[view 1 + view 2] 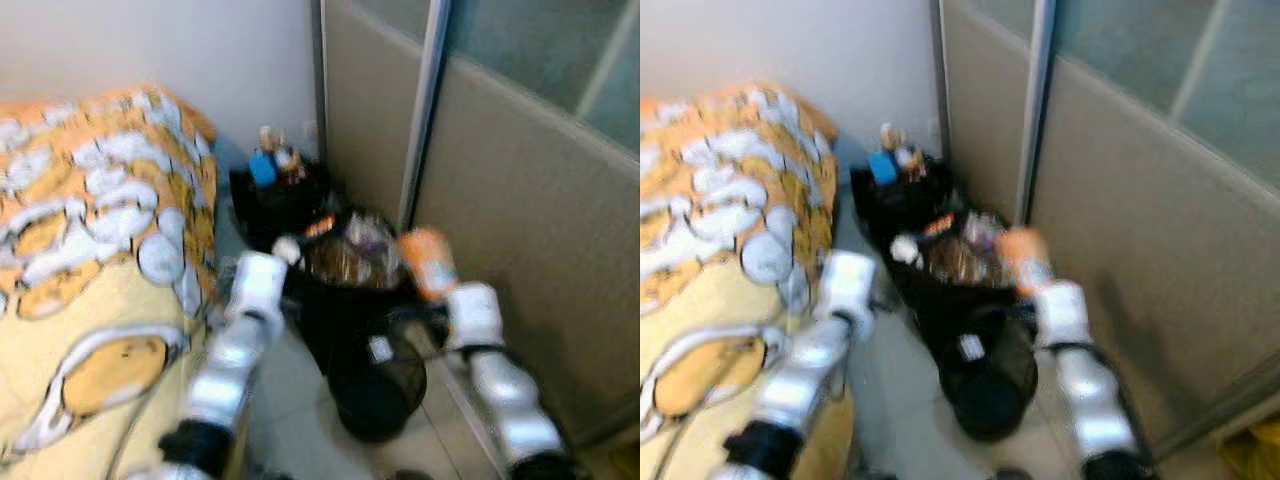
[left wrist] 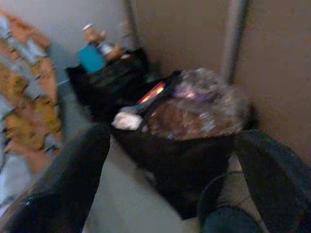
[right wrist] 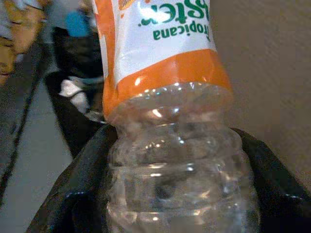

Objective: Clean up the room

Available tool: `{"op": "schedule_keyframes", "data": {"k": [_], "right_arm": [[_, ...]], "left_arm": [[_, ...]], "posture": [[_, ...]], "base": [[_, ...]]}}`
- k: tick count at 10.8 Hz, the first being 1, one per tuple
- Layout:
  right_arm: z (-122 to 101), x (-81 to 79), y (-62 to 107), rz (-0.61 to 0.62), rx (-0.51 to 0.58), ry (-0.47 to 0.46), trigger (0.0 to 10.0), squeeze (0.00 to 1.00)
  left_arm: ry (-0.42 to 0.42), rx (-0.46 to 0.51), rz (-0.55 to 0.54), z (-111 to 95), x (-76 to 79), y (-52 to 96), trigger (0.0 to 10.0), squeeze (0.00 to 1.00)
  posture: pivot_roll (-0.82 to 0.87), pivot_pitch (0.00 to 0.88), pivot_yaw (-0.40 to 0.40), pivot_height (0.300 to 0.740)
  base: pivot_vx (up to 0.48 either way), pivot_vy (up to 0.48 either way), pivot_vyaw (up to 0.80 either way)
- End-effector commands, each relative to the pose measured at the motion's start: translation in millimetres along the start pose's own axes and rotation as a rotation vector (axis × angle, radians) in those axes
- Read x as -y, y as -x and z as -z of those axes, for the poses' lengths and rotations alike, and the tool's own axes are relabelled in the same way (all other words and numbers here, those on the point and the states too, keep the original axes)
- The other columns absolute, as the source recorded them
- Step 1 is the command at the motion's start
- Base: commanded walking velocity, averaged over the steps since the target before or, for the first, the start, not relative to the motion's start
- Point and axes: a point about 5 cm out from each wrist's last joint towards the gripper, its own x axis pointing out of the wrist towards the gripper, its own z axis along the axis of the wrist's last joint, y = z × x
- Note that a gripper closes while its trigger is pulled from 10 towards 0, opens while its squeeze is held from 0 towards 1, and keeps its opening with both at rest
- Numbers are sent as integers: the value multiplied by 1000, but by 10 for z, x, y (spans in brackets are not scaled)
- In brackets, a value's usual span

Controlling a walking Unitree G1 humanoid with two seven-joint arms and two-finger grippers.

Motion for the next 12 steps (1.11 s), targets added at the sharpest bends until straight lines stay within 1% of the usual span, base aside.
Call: {"op": "schedule_keyframes", "data": {"k": [1,2,3,4,5,6,7,8,9,10,11,12], "right_arm": [[4,-130,-57,-50,-37,-32,10000,0],[29,-140,-74,-59,-68,-37,10000,0],[67,-133,-131,-58,-134,-63,10000,0],[154,-69,-160,-18,-218,-50,10000,0],[197,3,-181,38,-257,-28,10000,0],[185,-18,-206,32,-261,-30,10000,0],[178,-79,-244,11,-278,2,10000,0],[178,-115,-268,1,-288,8,10000,0],[170,-93,-297,4,-304,-5,10000,0],[124,-41,-340,19,-314,-7,10000,0],[95,-51,-367,19,-324,-9,10000,0],[21,-101,-419,16,-313,-29,10000,0]], "left_arm": [[-9,13,-35,-40,-140,0,10000,0],[-8,13,-35,-39,-143,-1,10000,0],[-7,17,-31,-39,-146,-5,10000,0],[-51,12,-20,-54,-143,-18,10000,0],[-57,12,27,-80,-147,-43,10000,0],[-56,18,16,-100,-197,-49,10000,0],[-47,27,12,-108,-228,-50,10000,0],[-48,28,14,-115,-228,-53,10000,0],[-55,31,24,-124,-208,-54,10000,0],[-69,32,35,-132,-209,-50,10000,0],[-79,29,33,-133,-241,-42,10000,0],[-101,27,31,-145,-304,-22,10000,0]], "posture": [[-224,0,50,714],[-224,0,51,714],[-225,0,53,714],[-214,0,57,714],[-208,0,62,714],[-206,0,66,714],[-204,0,72,714],[-202,0,73,714],[-193,0,80,714],[-176,0,86,714],[-160,0,97,714],[-139,3,107,714]], "base": [[480,0,0],[480,0,0],[480,0,0],[0,0,0],[0,0,0],[0,0,0],[0,0,-706],[0,0,-694],[0,0,-700],[0,0,0],[0,0,0],[0,0,0]]}}
